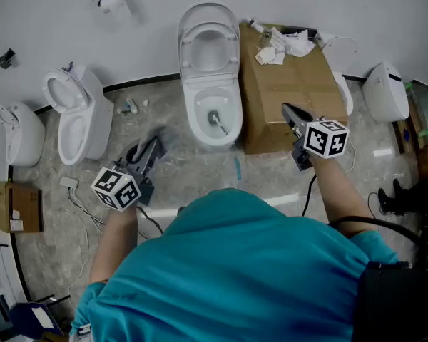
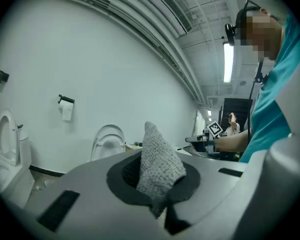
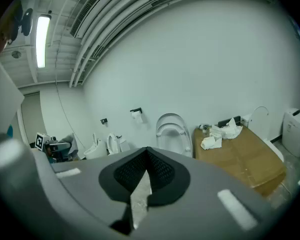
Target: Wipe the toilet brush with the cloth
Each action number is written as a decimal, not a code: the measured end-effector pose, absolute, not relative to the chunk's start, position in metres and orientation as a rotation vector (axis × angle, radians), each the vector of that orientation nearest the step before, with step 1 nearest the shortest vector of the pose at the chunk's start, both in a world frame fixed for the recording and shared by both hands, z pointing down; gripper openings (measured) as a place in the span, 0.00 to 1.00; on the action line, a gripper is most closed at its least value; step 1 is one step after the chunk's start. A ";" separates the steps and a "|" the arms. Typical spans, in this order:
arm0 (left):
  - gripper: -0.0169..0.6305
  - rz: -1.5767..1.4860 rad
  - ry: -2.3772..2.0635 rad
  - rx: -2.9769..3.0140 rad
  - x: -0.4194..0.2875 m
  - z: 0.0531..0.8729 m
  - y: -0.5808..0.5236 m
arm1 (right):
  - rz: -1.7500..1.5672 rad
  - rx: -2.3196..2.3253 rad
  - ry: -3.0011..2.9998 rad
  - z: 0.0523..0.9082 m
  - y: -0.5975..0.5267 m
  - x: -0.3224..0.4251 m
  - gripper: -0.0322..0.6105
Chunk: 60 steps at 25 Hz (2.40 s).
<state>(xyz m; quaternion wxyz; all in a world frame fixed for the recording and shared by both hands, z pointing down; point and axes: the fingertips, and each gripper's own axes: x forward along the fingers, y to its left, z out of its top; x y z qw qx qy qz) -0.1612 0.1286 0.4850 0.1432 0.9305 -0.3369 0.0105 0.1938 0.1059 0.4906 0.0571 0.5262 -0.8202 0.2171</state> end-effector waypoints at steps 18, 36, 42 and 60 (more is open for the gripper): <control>0.05 0.025 -1.065 2.666 -0.128 0.476 0.147 | 0.664 1.492 -2.578 0.486 0.118 0.210 0.04; 0.05 0.059 -1.047 2.626 -0.041 0.498 0.128 | 0.760 1.359 -2.597 0.518 0.100 0.265 0.04; 0.05 0.045 -1.010 2.610 -0.056 0.512 0.082 | 0.773 1.341 -2.566 0.528 0.062 0.241 0.04; 0.05 0.134 -0.674 2.672 -0.166 0.546 -0.164 | 0.874 1.580 -2.363 0.555 -0.132 0.127 0.04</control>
